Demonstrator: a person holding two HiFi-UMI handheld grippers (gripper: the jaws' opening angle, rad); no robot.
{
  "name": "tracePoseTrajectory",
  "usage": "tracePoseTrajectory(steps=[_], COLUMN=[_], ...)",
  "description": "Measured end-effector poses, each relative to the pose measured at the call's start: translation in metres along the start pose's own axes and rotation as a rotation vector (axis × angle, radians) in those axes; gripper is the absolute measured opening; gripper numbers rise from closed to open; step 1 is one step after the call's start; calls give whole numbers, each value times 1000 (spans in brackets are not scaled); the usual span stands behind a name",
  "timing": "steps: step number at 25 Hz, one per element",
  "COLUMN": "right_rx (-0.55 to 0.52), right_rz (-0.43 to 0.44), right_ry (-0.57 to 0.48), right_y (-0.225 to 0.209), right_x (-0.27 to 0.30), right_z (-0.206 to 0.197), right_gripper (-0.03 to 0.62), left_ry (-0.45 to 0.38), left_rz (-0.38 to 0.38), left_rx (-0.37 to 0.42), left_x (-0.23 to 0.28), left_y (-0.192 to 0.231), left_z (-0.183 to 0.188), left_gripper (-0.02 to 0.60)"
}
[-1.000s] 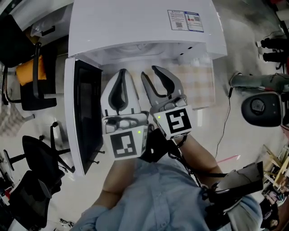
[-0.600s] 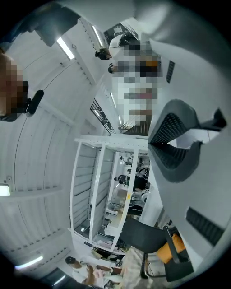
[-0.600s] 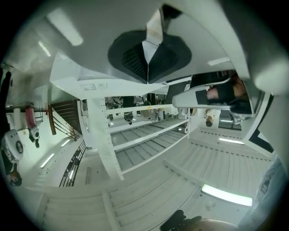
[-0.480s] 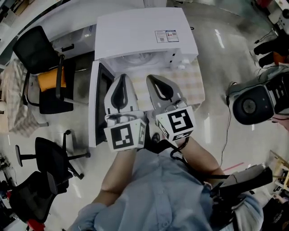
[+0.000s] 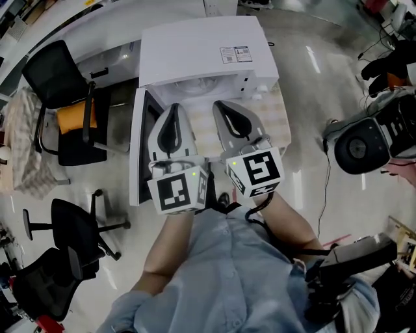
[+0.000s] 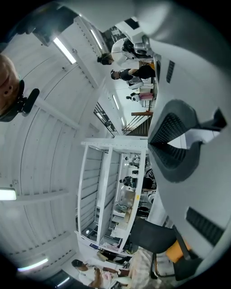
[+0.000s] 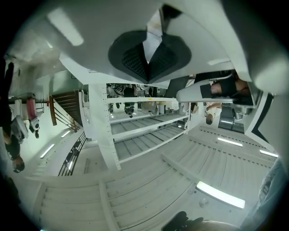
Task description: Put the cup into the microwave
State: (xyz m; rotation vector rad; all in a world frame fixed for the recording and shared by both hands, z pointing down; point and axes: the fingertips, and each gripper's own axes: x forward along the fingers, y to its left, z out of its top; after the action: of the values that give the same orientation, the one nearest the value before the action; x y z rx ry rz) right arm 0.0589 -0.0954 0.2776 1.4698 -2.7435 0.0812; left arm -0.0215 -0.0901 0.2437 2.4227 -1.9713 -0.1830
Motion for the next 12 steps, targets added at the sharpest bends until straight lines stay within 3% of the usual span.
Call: tracePoseTrajectory(steps=[12], right_rx=[2], right_rz=[3], right_ry=[3], right_y=[4], right_x=[4], right_z=[0], right_gripper=[0], left_ry=[12], left_rz=[-12], left_rx=[-4], left_x=[4], left_y=[1], left_z=[0], left_gripper=[6])
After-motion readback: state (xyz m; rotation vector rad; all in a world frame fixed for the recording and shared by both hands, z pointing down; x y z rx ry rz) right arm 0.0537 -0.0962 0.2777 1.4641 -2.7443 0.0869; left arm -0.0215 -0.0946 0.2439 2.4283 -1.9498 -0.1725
